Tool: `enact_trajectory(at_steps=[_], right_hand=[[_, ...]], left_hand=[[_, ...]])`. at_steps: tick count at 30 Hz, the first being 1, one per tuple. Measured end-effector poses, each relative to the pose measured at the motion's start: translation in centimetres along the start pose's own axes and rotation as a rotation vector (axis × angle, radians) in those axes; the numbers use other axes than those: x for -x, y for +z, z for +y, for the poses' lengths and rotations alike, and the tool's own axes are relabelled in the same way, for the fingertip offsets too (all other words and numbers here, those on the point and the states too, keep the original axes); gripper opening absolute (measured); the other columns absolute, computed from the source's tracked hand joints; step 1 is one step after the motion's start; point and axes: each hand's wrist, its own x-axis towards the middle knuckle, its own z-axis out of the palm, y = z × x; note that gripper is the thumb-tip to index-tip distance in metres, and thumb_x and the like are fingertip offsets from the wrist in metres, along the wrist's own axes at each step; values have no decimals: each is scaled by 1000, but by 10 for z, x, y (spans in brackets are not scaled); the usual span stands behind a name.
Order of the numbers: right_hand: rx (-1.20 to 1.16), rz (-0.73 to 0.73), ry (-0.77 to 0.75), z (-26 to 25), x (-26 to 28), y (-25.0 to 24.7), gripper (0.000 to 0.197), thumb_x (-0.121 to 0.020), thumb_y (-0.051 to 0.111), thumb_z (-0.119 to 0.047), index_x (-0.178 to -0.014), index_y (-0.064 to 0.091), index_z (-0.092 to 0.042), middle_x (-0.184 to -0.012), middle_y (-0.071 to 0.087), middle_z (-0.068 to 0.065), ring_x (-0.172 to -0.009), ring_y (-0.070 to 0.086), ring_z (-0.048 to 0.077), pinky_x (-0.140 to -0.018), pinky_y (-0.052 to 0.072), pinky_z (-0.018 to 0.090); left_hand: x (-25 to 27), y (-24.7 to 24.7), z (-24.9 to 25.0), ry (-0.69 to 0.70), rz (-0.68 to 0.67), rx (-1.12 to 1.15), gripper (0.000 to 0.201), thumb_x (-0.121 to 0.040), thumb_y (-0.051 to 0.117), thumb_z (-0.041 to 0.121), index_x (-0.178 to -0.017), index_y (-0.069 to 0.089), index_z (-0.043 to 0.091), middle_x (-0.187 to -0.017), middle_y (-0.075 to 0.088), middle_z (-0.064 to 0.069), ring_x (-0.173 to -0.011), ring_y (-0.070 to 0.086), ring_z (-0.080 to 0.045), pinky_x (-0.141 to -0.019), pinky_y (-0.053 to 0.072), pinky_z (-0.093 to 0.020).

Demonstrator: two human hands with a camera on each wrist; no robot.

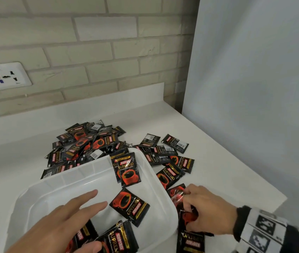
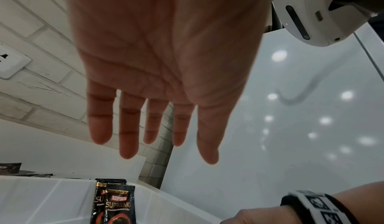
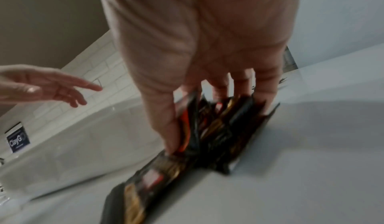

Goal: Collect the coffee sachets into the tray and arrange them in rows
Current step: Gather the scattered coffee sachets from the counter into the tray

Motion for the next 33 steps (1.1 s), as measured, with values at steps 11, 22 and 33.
enact_trajectory(at_steps=[11, 22, 33], right_hand=[[-681, 243, 151, 25, 4, -24, 33, -77, 73, -11, -90, 44, -18, -78, 60, 1, -57, 53, 10, -60, 45, 21], [-1126, 420, -15, -9, 11, -51, 47, -76, 65, 1, -108, 41, -25, -81, 73, 9, -69, 69, 21, -62, 53, 29], [-958, 332, -269, -80, -10, -48, 12, -82, 65, -10, -92, 59, -8, -100, 65, 12, -92, 66, 22, -74, 58, 36]], left_hand=[[-15, -14, 12, -91, -63, 291, 73, -32, 19, 103, -103, 7, 87, -116, 19, 62, -107, 37, 28, -80, 40, -2], [-58, 5, 55, -129, -9, 836, 52, -64, 66, 48, -112, 46, 47, -109, 61, 18, -89, 63, 2, -85, 51, -18], [-59, -6, 37, -279, 105, 1043, 51, -58, 70, 31, -103, 62, 10, -88, 74, 0, -67, 67, -11, -54, 53, -18]])
